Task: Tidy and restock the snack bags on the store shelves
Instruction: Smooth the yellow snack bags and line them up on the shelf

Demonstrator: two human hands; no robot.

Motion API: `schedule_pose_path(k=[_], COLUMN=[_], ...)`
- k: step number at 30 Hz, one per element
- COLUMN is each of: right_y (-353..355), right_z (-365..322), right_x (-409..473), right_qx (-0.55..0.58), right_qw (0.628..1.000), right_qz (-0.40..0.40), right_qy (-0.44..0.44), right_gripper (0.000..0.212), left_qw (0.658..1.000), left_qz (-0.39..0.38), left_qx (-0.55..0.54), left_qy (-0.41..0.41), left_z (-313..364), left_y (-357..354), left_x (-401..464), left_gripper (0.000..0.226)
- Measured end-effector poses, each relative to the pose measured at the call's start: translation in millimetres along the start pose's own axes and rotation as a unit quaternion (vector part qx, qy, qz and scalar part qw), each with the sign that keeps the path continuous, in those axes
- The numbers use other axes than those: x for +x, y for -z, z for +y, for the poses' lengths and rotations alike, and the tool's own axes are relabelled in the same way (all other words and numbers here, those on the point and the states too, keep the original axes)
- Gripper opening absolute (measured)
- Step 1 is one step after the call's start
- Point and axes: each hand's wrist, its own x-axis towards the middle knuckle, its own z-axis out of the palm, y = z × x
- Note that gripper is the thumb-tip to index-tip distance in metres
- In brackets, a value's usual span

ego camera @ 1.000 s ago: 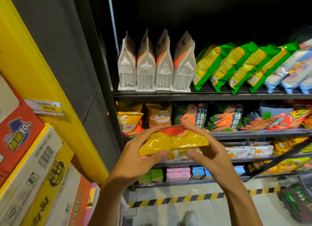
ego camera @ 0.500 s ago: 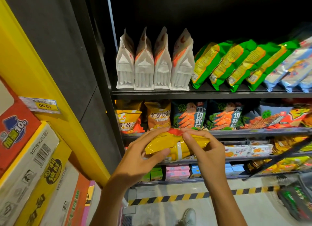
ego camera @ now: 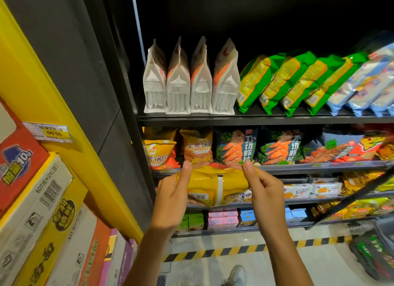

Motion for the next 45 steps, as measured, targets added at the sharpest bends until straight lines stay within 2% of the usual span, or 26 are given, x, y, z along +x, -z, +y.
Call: schedule_pose_path(k=[4,7,8,10,14,16,18,20,23,25,28,29,32,34,36,39,43,45], right_y=[2.6,3.3,5.9,14.5,35.9,41.3,41.7,43.5,48.0,49.6,50.0,49.5,45.9,43.3,42.6,43.6,48.8,52.1], right_z=[0.3,-2.7,-4.2,-8.3,-23.5,-35.8,-46.6,-52.3,-56.4,-62.6,-76.2,-81.7,-100.5,-113.5,-126.7,-150.7,-193.7,-214.4], right_x=[-2.0,-4.3,-5.0,-4.7,15.4,28.3,36.3,41.7,49.1,54.8,65.8,70.6,85.0,96.5,109.5,137.1,178.0,199.1], right_qx=[-0.002,-0.006,-0.004,0.012,0.049,0.035,0.004,-0.01,0.008,0.022,0.032,0.034,0.032,0.008,-0.005,-0.01,-0.035,-0.042], right_qw=[1.0,1.0,1.0,0.998,0.992,0.983,0.974,0.976,0.982,0.982,0.979,0.977,0.969,0.96,0.951,0.938,0.922,0.911], right_qz=[0.002,-0.003,-0.011,-0.05,-0.107,-0.161,-0.218,-0.217,-0.187,-0.17,-0.156,-0.153,-0.16,-0.177,-0.189,-0.205,-0.208,-0.208], right_qy=[0.001,0.012,0.02,0.024,-0.055,-0.078,-0.06,-0.026,0.04,0.078,0.131,0.143,0.184,0.215,0.246,0.281,0.323,0.354], right_gripper=[0.032,0.031,0.031,0.035,0.055,0.051,0.04,0.046,0.062,0.068,0.074,0.076,0.08,0.08,0.077,0.073,0.075,0.078], left_qw=[1.0,1.0,1.0,0.997,0.963,0.944,0.928,0.912,0.918,0.933,0.956,0.96,0.966,0.972,0.971,0.966,0.958,0.95], left_qz=[0.003,-0.001,-0.009,-0.029,-0.079,-0.127,-0.161,-0.173,-0.183,-0.151,-0.129,-0.137,-0.175,-0.167,-0.155,-0.143,-0.149,-0.142], left_qx=[0.019,0.005,-0.005,-0.008,0.076,0.106,0.138,0.167,0.113,0.065,0.016,0.011,-0.031,-0.065,-0.045,-0.057,-0.038,-0.034], left_qy=[0.005,-0.001,-0.013,-0.07,-0.246,-0.284,-0.307,-0.331,-0.332,-0.319,-0.262,-0.246,-0.188,-0.155,-0.176,-0.209,-0.244,-0.275], left_z=[0.7,1.6,3.9,9.7,22.4,32.2,43.8,52.2,60.7,68.2,89.9,100.2,127.9,148.2,170.9,211.7,265.3,290.3], left_y=[1.2,1.6,1.0,1.3,5.0,6.2,6.9,7.5,4.3,2.0,-0.4,-2.6,-15.3,-20.6,-27.0,-33.0,-37.4,-42.6], left_x=[-2.8,-3.4,-4.8,-6.9,-1.4,1.7,4.8,7.9,9.1,13.7,27.2,31.9,48.6,57.2,67.7,80.5,95.5,102.7], left_gripper=[0.093,0.088,0.08,0.062,0.053,0.048,0.037,0.037,0.048,0.064,0.083,0.085,0.068,0.074,0.076,0.056,0.066,0.061])
